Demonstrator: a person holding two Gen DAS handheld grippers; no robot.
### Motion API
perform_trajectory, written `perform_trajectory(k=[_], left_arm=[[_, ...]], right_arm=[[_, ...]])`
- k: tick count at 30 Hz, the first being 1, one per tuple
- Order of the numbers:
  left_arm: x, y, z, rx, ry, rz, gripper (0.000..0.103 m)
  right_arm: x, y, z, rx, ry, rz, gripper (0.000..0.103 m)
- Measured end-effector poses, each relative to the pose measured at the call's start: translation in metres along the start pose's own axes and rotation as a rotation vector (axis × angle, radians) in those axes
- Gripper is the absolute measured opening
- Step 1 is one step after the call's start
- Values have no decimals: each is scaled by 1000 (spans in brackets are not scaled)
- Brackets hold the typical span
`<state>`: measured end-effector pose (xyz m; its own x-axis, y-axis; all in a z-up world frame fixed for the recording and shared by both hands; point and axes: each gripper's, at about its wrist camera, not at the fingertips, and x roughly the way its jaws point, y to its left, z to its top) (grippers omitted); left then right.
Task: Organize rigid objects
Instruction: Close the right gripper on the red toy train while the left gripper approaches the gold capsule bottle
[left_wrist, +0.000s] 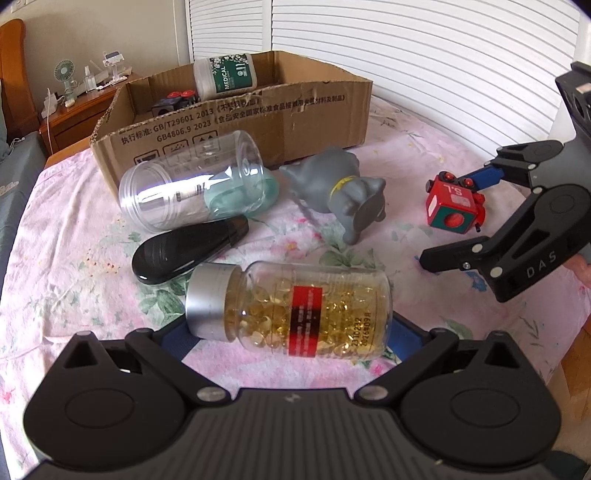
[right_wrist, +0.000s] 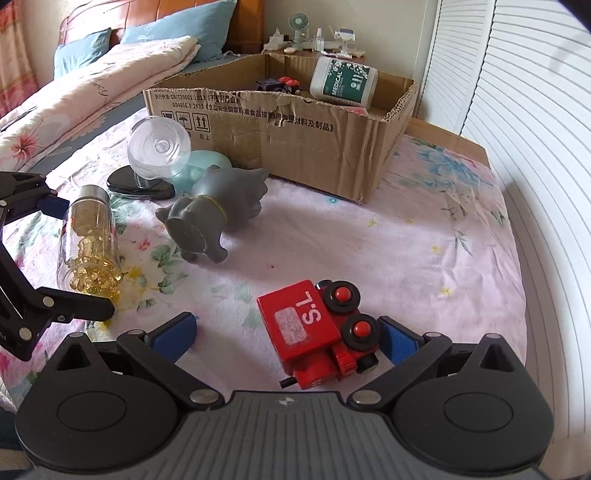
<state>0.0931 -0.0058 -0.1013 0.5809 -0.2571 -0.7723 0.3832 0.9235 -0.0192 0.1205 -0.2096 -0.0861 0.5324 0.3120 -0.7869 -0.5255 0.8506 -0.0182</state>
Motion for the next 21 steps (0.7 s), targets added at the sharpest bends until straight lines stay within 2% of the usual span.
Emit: perform_trajectory(k=[8, 16, 21], left_arm=[[-1, 6, -1, -9, -3, 7, 102], [-5, 6, 2, -32, -13, -13, 99], [-8, 0, 4, 8, -42, 27, 99]], right_arm=[[-7, 23, -5, -48, 33, 40, 103], [-10, 26, -10, -62, 1, 49, 103], [-7, 22, -6, -70, 2, 55, 103]])
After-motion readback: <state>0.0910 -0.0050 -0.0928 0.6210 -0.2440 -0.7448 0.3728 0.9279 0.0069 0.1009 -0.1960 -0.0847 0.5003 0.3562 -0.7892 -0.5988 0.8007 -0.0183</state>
